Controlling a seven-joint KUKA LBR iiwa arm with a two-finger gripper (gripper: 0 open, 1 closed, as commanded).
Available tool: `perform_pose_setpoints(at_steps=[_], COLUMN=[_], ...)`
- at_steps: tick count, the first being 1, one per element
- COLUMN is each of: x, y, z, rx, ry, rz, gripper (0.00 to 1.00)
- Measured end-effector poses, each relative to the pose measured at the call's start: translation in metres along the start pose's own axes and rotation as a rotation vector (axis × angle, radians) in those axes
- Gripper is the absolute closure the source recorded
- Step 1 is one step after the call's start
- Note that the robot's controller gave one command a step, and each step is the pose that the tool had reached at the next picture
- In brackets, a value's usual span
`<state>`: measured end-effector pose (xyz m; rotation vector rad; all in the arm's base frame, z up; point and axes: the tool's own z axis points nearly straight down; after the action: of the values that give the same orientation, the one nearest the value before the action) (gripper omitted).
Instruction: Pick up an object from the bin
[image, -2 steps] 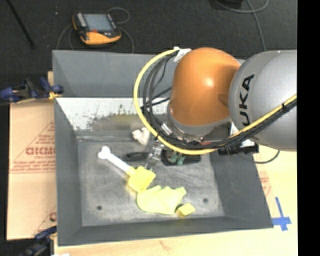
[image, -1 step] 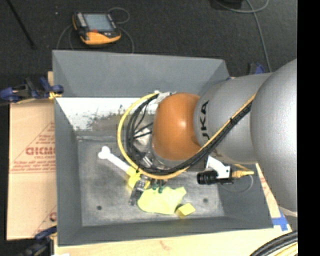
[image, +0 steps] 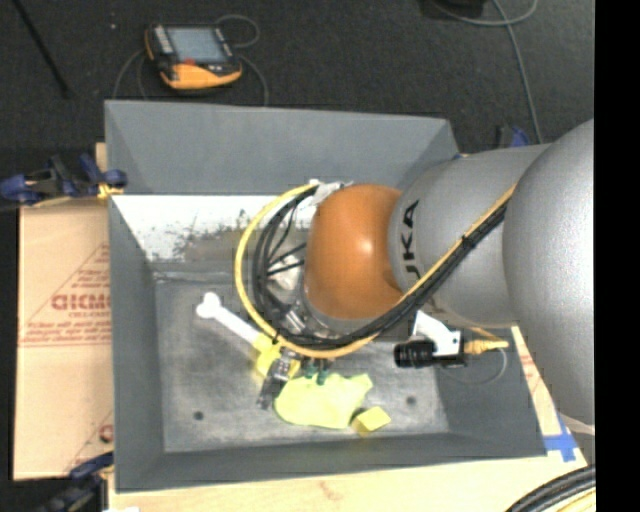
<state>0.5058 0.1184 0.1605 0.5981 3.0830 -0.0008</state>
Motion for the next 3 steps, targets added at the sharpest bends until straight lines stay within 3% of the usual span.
perform_pose_setpoints(at_steps=[1, 2, 3], x=[-0.016, -0.027, -0.104], y=[-0.004, -0.024, 0.009], z=[0.027, 0.071, 0.086], rx=[-0.007, -0.002, -0.006], ry=[-0.006, -0.003, -0.004], rz=[0.058, 0.044, 0.045], gripper=[0.0, 0.0, 1.0])
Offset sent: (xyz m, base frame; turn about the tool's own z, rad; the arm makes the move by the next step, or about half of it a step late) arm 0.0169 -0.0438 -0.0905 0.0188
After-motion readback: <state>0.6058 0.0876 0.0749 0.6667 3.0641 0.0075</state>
